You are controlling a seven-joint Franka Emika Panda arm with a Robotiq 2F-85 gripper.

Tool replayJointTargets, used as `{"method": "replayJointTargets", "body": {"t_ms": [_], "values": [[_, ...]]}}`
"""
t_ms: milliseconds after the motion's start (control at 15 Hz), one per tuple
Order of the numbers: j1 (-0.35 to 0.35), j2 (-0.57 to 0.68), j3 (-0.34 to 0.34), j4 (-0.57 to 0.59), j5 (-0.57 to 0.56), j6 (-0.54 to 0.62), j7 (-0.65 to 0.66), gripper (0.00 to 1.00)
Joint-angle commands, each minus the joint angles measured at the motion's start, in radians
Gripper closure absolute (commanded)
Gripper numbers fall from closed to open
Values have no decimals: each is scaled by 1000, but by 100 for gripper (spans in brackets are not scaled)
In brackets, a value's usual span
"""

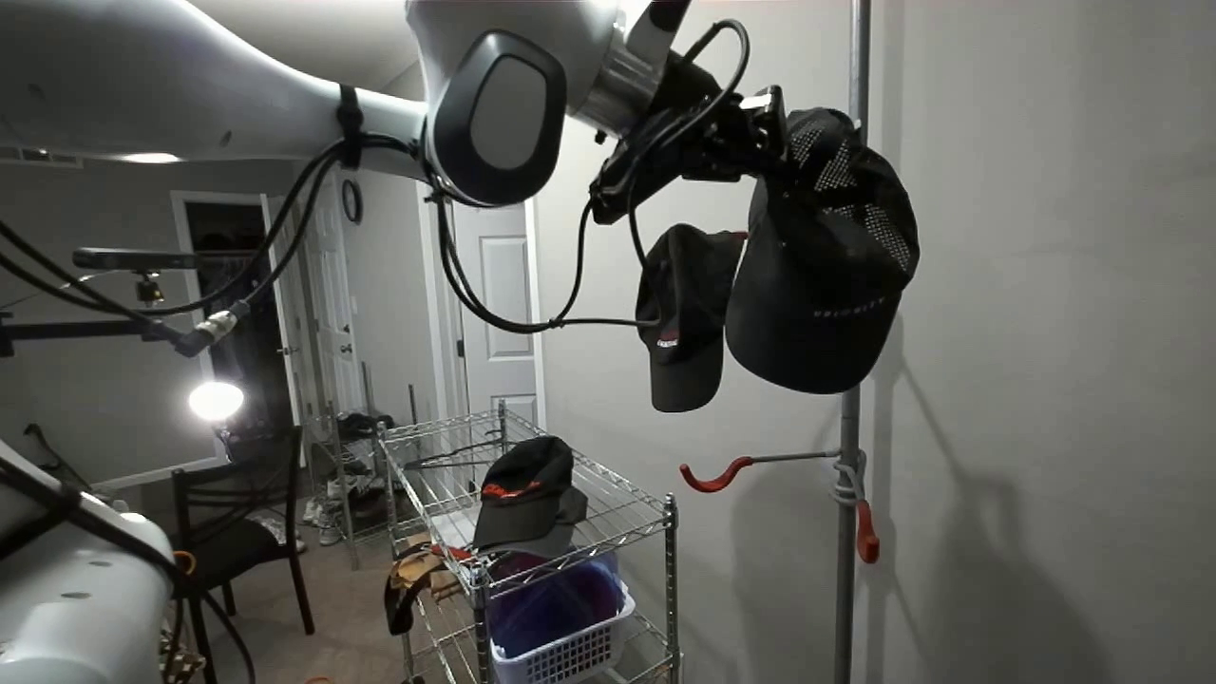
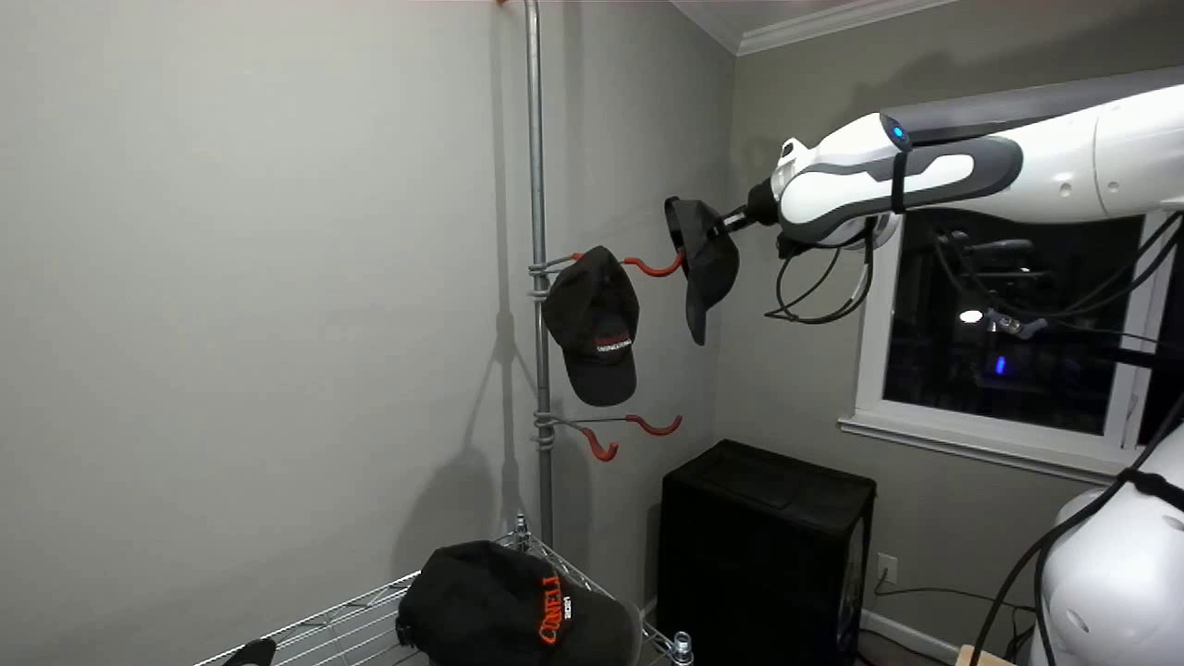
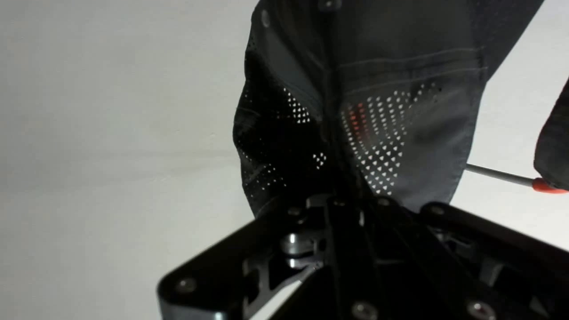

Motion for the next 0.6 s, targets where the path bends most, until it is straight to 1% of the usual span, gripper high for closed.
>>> {"method": "replayJointTargets", "body": {"t_ms": [0,133,267,533], "values": [[-51,-112,50,-77,-64,-55,49,96],[-31,-192,57,-125,-79,-131,24,96],[-10,-271,72,-170,-92,-232,7,96],[8,-378,122,-232,-121,-386,11,95]]}}
